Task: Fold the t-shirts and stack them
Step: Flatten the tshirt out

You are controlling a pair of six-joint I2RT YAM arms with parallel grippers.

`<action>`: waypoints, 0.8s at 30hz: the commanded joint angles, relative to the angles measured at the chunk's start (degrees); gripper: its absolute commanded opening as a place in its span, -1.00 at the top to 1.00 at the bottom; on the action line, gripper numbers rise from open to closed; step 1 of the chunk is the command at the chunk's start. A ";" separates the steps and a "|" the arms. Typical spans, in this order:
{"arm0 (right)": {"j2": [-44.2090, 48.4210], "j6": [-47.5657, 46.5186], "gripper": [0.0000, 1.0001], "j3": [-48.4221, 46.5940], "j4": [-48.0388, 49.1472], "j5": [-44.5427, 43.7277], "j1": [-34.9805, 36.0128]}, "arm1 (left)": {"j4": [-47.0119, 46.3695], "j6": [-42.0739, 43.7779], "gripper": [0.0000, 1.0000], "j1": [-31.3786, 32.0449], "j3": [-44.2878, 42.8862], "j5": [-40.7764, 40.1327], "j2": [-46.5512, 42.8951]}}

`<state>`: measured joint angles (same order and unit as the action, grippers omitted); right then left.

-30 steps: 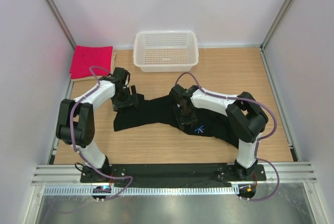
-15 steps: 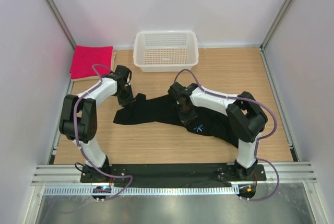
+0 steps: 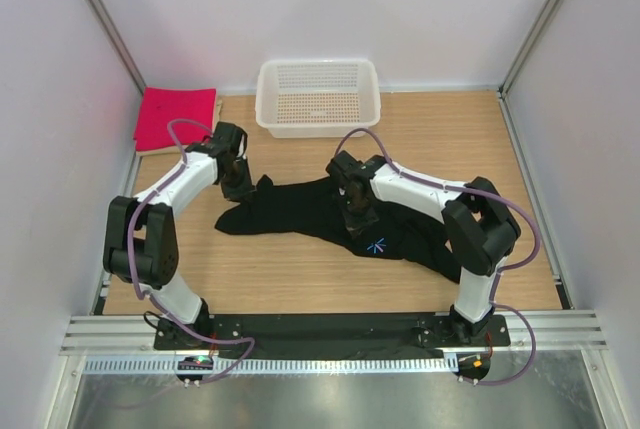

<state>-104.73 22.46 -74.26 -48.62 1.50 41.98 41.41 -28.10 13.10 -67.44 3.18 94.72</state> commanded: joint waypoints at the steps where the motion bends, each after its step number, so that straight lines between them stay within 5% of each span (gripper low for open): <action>1: 1.45 0.75 0.95 0.08 0.90 1.15 0.04 | -1.42 0.23 0.91 -0.27 -0.06 1.04 -1.11; 13: 23.77 2.85 0.98 -18.27 -14.48 -26.96 -6.02 | 5.43 -3.18 0.99 -0.27 -7.88 -2.83 -18.33; 24: 37.21 -1.97 0.98 -46.67 -14.93 -31.21 -8.75 | 9.48 -6.26 0.95 -0.27 -9.83 -4.57 -35.81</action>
<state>-69.93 22.55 -117.45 -63.51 -27.44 33.04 49.23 -32.62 13.10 -77.30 0.89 64.20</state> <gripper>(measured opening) 0.049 0.028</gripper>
